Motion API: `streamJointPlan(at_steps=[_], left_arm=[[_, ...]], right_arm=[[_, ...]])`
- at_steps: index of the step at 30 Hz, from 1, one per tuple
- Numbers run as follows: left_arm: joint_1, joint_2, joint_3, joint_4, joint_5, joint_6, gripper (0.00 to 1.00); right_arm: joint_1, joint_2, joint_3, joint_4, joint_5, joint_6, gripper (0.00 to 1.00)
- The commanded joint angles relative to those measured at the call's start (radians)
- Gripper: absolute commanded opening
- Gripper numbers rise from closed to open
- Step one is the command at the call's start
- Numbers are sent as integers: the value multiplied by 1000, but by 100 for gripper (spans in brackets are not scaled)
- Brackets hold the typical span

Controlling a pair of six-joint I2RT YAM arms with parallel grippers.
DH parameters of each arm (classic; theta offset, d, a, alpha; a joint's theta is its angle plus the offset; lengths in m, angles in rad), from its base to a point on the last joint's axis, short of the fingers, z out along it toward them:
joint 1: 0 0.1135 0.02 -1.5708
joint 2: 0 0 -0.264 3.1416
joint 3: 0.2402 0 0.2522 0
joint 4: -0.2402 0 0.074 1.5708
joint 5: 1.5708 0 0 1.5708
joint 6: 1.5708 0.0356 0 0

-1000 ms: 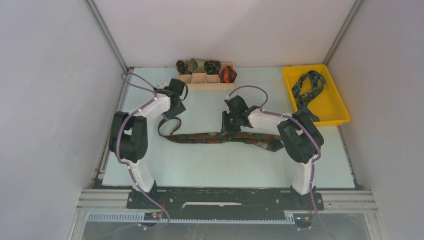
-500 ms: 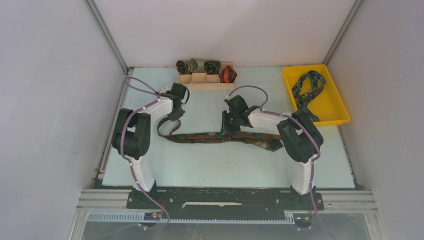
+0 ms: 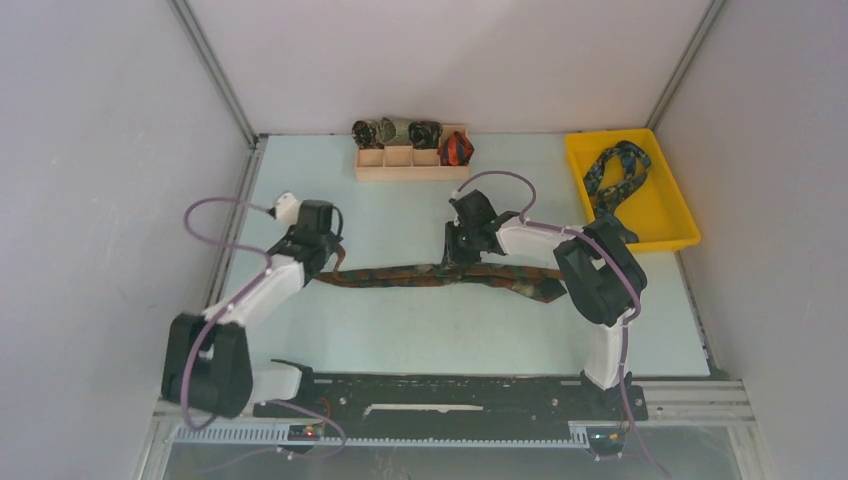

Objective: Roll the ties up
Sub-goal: Flatten out the tie at the center of the board.

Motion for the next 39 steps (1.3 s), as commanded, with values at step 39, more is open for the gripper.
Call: streamJointPlan(at_steps=[39], left_arm=[[622, -541, -611, 397, 226, -166, 2]], right_arm=[[-229, -697, -668, 185, 282, 224, 27]])
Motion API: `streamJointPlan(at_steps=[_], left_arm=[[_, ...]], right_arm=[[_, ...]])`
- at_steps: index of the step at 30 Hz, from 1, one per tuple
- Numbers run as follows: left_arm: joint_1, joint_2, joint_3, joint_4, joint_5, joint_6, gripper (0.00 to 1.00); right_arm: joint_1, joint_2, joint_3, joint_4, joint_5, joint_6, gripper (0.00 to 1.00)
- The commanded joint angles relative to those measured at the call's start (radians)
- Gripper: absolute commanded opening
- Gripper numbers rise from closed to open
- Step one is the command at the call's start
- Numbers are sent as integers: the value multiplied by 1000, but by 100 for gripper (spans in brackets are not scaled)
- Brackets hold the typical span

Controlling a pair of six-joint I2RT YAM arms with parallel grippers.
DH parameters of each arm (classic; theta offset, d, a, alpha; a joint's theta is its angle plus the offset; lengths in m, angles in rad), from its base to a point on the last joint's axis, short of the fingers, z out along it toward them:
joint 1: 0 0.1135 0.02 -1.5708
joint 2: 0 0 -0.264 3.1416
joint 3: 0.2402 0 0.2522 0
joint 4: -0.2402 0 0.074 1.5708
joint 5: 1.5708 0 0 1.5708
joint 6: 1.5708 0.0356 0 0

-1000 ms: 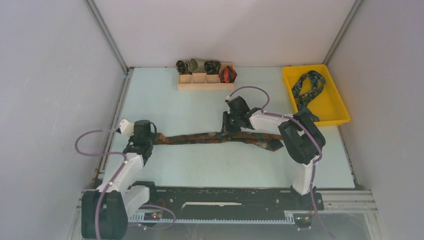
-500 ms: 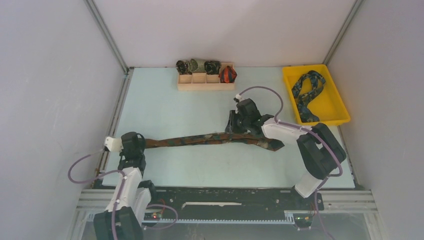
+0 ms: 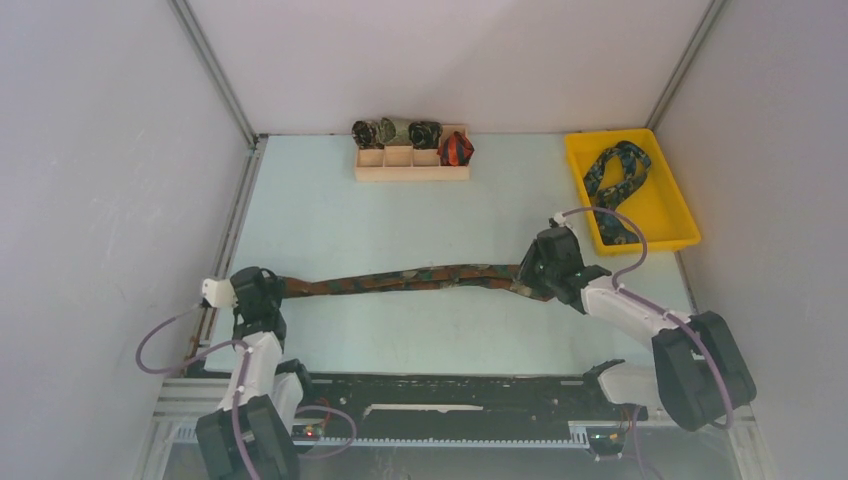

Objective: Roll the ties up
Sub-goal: Flatten out the tie at the center of the board.

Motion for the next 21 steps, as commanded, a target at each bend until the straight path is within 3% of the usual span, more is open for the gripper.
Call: streamJointPlan(at_steps=[1, 9, 21], left_arm=[[20, 25, -3, 78, 33, 20, 2], [85, 69, 17, 96, 77, 50, 4], [148, 160, 47, 135, 121, 81, 5]], right_arm=[[-11, -5, -22, 45, 26, 36, 26], [-59, 162, -24, 133, -58, 41, 24], [-101, 207, -24, 153, -61, 19, 22]])
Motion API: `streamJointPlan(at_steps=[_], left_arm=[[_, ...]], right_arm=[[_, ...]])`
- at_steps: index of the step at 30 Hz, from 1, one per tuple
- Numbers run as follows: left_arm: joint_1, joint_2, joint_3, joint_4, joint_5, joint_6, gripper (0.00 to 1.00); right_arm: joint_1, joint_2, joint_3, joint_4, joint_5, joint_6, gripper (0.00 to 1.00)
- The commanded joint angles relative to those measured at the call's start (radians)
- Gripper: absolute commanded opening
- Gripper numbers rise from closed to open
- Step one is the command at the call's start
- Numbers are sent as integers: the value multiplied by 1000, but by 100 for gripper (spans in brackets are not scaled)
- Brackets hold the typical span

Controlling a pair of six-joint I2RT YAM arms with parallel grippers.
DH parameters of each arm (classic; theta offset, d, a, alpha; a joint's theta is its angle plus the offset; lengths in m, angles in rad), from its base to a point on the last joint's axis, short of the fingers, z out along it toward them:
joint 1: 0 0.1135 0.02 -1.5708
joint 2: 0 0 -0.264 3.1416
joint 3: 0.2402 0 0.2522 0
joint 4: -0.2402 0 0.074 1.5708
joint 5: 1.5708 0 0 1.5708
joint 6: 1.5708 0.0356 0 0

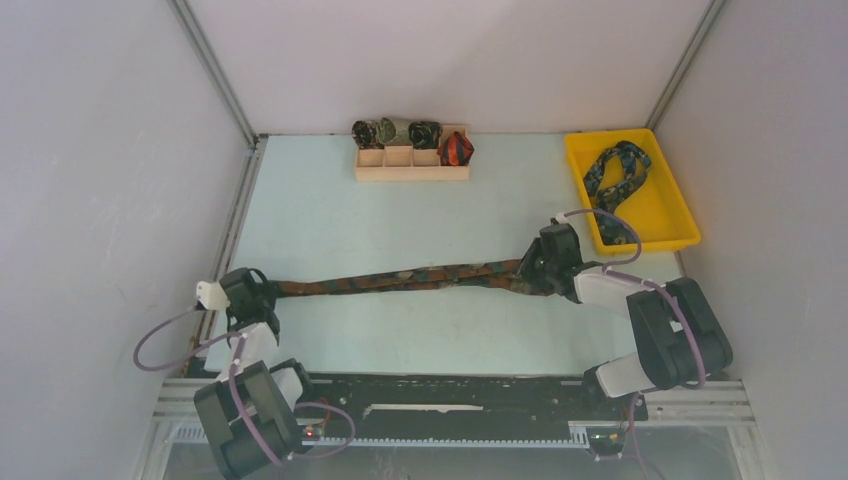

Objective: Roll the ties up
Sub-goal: Flatten out the tie at the center of the board.

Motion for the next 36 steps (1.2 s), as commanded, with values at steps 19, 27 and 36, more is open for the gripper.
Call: streamJointPlan(at_steps=[19, 27, 36], left_arm=[[154, 89, 98, 45, 96, 49, 14], [193, 26, 92, -3, 127, 47, 61], [193, -282, 115, -261, 111, 82, 85]], right_arm=[[-7, 34, -12, -13, 40, -32, 21], [18, -29, -2, -24, 65, -79, 20], [179, -249, 72, -274, 319, -80, 24]])
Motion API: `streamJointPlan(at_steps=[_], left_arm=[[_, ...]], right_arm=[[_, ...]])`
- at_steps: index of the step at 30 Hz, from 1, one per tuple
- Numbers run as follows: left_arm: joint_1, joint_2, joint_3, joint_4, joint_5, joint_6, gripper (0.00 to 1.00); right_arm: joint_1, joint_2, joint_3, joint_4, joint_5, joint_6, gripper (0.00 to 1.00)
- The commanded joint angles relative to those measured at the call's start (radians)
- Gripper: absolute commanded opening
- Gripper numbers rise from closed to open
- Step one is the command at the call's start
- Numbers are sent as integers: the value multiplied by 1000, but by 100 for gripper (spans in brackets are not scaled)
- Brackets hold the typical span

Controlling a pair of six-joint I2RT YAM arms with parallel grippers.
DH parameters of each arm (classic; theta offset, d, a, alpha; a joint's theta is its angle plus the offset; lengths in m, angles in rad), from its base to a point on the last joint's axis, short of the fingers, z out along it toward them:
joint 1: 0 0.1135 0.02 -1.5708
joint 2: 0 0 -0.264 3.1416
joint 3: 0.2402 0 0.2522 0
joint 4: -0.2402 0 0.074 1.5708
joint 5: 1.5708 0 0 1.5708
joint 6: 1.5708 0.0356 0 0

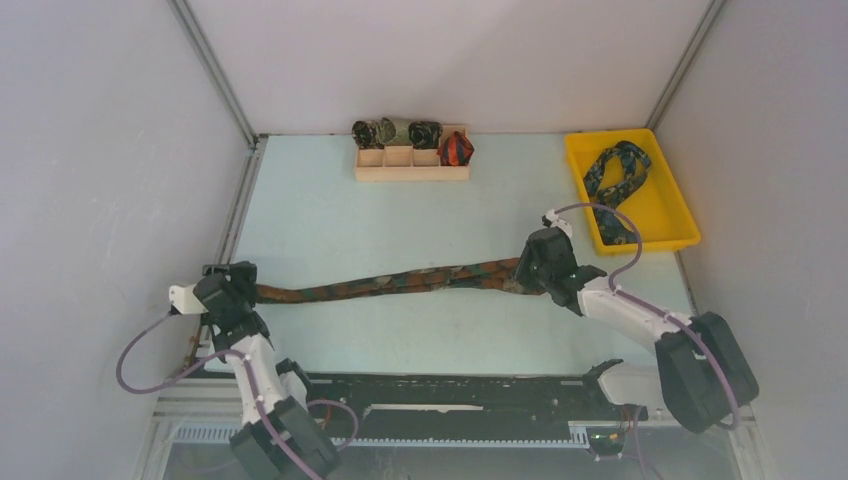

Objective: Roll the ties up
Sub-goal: Flatten out the tie at the center of the board.

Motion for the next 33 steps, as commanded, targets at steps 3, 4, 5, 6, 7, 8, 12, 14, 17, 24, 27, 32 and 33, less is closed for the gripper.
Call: streamJointPlan(at_steps=[3, 4, 5, 6, 7, 8, 12, 14, 17, 24, 27, 32, 33], left_arm=[[11, -190, 64, -248, -1, 74, 91], [10, -215, 72, -277, -5, 84, 93], [10, -235, 82, -304, -1, 94, 95], [10, -252, 93, -324, 12, 101, 98], [10, -270, 109, -349, 15, 108, 99], [10, -280, 127, -377, 28, 116, 100], [11, -290, 185, -465, 100, 122, 100], [10, -268, 195, -512, 127, 114, 100], [11, -224, 191, -536, 165, 114, 100], [12, -148, 142, -526, 171, 103, 100], [14, -169, 118, -526, 192, 67, 100], [13, -274, 105, -521, 220, 48, 100], [14, -298, 116, -535, 215, 55, 100]], right_arm=[[76, -84, 59, -180, 142, 22, 27], [85, -76, 59, -190, 135, 29, 27], [99, -66, 59, -197, 128, 33, 27], [111, -55, 59, -202, 125, 39, 27], [122, -42, 59, -207, 121, 47, 27], [133, -29, 58, -209, 119, 56, 27], [162, 39, 59, -189, 86, 80, 27], [162, 89, 59, -160, 63, 83, 27], [152, 161, 78, -142, 53, 74, 27], [75, 315, 160, -102, 5, 20, 25], [47, 368, 220, -104, 1, -11, 25], [-10, 471, 348, -123, -16, -38, 24], [-21, 489, 375, -131, -26, -38, 25]])
